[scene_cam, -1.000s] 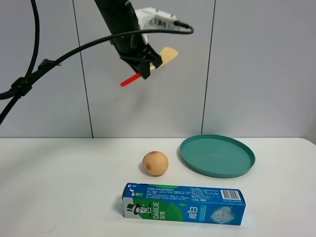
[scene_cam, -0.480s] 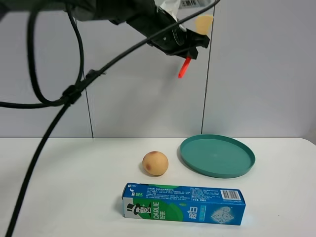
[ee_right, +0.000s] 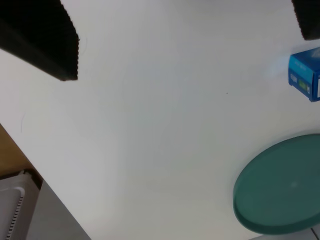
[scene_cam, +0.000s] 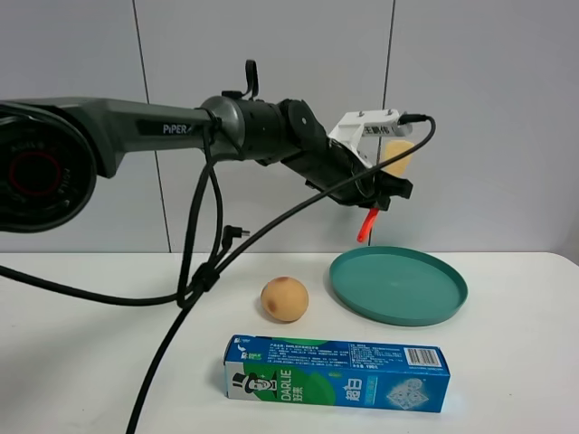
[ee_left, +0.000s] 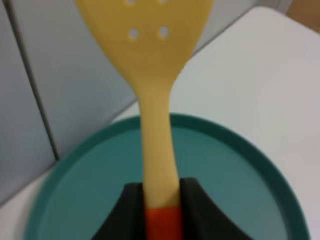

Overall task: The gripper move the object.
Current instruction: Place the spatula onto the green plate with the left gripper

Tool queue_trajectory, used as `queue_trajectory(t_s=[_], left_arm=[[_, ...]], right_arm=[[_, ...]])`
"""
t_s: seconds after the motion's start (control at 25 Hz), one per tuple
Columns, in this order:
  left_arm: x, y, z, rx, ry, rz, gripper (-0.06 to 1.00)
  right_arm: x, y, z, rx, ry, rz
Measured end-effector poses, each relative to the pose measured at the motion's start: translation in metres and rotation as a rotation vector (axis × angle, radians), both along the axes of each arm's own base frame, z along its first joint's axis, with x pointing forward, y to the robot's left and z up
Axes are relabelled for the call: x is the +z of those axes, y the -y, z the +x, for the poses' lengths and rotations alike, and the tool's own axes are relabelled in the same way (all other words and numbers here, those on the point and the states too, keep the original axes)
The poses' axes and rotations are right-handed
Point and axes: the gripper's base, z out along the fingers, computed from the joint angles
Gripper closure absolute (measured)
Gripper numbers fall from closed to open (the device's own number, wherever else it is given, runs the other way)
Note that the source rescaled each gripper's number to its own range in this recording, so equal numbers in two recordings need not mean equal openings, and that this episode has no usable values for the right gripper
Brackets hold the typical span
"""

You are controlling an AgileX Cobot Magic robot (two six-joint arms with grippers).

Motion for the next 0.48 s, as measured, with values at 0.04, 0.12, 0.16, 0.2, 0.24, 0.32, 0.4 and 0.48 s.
queue_trajectory(t_s=[0.04,0.12,0.16,0.2,0.24,0.32,0.4,0.48], left_arm=[[-0.007,0.002,-0.001,-0.002,-0.012,0.002,0.94],[-0.018,0.006,-0.002,-0.006,-0.031,0.005,0.94],[-0.022,0.007,-0.003,-0.005,-0.034,0.004,0.94],[-0.026,0.008,-0.003,-0.005,-0.042,0.006,0.94],[-0.031,0.008,-0.002,-0.003,-0.046,0.009,0.94],[-0.039,0.009,-0.002,0.0,-0.054,0.014,0.94],[-0.046,0.009,-0.001,0.002,-0.061,0.019,0.94],[-0.051,0.009,0.0,0.007,-0.06,0.019,0.94]], right_arm=[[0.0,0.0,0.0,0.0,0.0,0.0],[0.0,0.0,0.0,0.0,0.0,0.0],[0.0,0.0,0.0,0.0,0.0,0.0],[0.0,0.0,0.0,0.0,0.0,0.0],[0.0,0.0,0.0,0.0,0.0,0.0],[0.0,0.0,0.0,0.0,0.0,0.0],[0.0,0.0,0.0,0.0,0.0,0.0],[0.0,0.0,0.0,0.0,0.0,0.0]])
